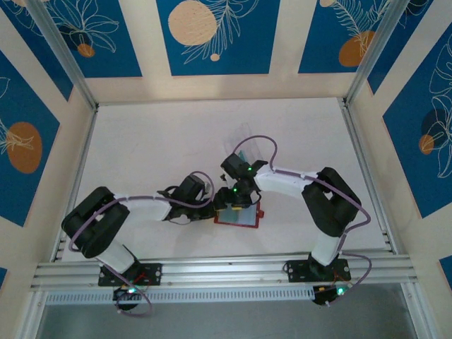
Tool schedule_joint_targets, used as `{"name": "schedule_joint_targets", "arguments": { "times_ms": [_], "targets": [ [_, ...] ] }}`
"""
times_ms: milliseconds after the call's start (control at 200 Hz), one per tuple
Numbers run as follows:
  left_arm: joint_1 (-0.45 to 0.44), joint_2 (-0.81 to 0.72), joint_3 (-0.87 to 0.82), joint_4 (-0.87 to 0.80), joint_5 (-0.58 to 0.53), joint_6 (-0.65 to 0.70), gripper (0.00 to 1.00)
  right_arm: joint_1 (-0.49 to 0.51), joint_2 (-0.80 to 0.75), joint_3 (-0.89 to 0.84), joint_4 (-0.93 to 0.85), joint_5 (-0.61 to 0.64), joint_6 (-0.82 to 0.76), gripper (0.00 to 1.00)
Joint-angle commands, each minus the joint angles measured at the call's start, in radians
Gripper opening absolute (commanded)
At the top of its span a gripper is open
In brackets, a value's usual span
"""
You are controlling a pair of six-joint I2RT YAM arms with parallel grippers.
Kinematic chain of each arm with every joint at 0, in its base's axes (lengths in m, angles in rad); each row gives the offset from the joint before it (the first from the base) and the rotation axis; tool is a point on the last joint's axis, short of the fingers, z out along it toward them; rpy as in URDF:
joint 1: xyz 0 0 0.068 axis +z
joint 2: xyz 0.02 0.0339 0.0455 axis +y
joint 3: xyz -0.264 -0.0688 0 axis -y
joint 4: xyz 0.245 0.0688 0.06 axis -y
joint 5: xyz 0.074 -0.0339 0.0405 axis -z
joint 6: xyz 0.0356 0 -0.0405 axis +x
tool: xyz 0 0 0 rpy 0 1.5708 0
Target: Put the credit cards into the card holder
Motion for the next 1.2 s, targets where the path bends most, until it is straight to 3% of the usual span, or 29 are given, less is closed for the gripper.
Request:
{"name": "schedule_joint_targets", "arguments": {
  "times_ms": [0, 105, 215, 375, 700, 1195],
  "targets": [
    [-0.014, 0.018, -0.052, 0.05, 0.081, -0.033, 0.16, 0.009, -0.026, 0.004, 0.085, -0.122, 0.002, 0.66],
    [0.015, -0.044, -0.065, 0.004, 0.069, -0.029, 0.17, 0.007, -0.019, 0.014, 0.081, -0.117, -0.001, 0.66],
    [0.033, -0.12, -0.048, -0.103, 0.024, 0.016, 0.17, 0.001, -0.064, 0.038, 0.03, -0.015, -0.029, 0.66],
    [0.036, -0.184, 0.02, -0.228, -0.012, 0.09, 0.21, -0.109, -0.114, 0.122, -0.087, 0.059, -0.092, 0.59],
    [0.036, -0.139, 0.079, -0.173, 0.043, 0.086, 0.22, -0.283, 0.019, 0.352, -0.232, 0.192, -0.229, 0.59],
    [0.036, -0.111, 0.069, -0.144, 0.048, 0.077, 0.22, -0.285, 0.201, 0.518, -0.287, 0.302, -0.29, 0.59]
  ]
}}
